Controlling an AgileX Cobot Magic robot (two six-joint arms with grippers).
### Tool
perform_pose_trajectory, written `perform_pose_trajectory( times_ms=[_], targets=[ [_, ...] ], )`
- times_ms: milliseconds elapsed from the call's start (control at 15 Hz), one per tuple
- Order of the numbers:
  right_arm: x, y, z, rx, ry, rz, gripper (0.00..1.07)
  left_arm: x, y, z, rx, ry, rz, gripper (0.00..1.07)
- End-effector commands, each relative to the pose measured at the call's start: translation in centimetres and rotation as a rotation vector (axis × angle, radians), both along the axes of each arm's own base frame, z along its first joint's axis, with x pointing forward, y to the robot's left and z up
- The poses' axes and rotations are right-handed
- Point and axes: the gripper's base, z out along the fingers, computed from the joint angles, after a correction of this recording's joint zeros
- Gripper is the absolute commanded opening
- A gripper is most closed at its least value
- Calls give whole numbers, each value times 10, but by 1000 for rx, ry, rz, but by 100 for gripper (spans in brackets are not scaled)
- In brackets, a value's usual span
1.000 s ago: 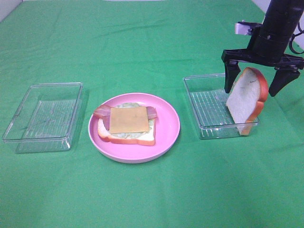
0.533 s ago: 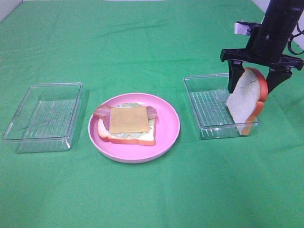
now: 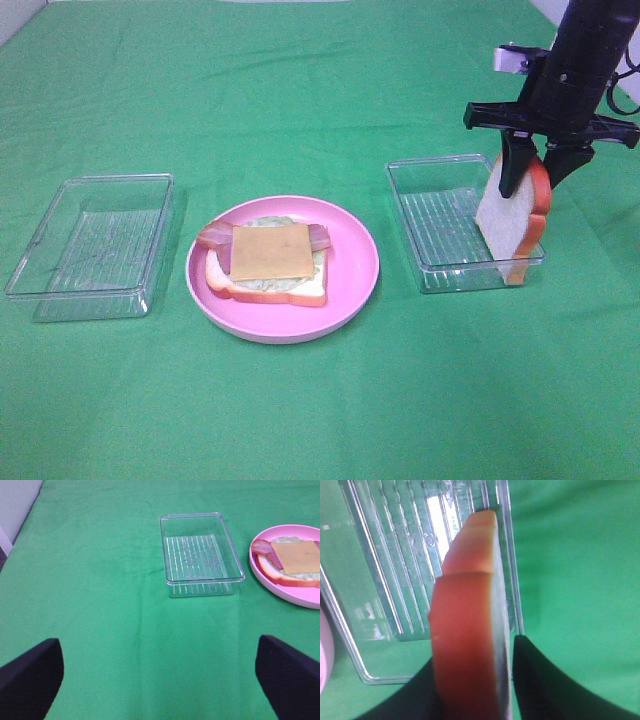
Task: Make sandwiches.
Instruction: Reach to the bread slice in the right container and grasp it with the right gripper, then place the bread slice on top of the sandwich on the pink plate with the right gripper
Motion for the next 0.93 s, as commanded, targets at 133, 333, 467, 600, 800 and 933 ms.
perform_pose_trajectory(
  times_ms=[133, 333, 467, 600, 800, 933],
  targets=[
    [-3, -6, -1, -49, 43, -25, 0, -1, -1, 0, -12, -28, -2, 98],
    [-6, -7, 0, -64, 82, -49, 0, -1, -1, 0, -20, -28, -6, 98],
    [-11, -6, 12, -53, 86, -74, 0, -1, -2, 0, -21, -28, -7, 98],
    [-19, 0, 42, 26, 18, -91, 0, -1, -2, 0, -22, -28, -8, 98],
    [-33, 6, 84, 133, -86, -69, 0, -1, -2, 0, -22, -28, -8, 98],
    [-36, 15, 99, 238, -162, -44, 0, -1, -2, 0, -22, -28, -8, 98]
  ],
)
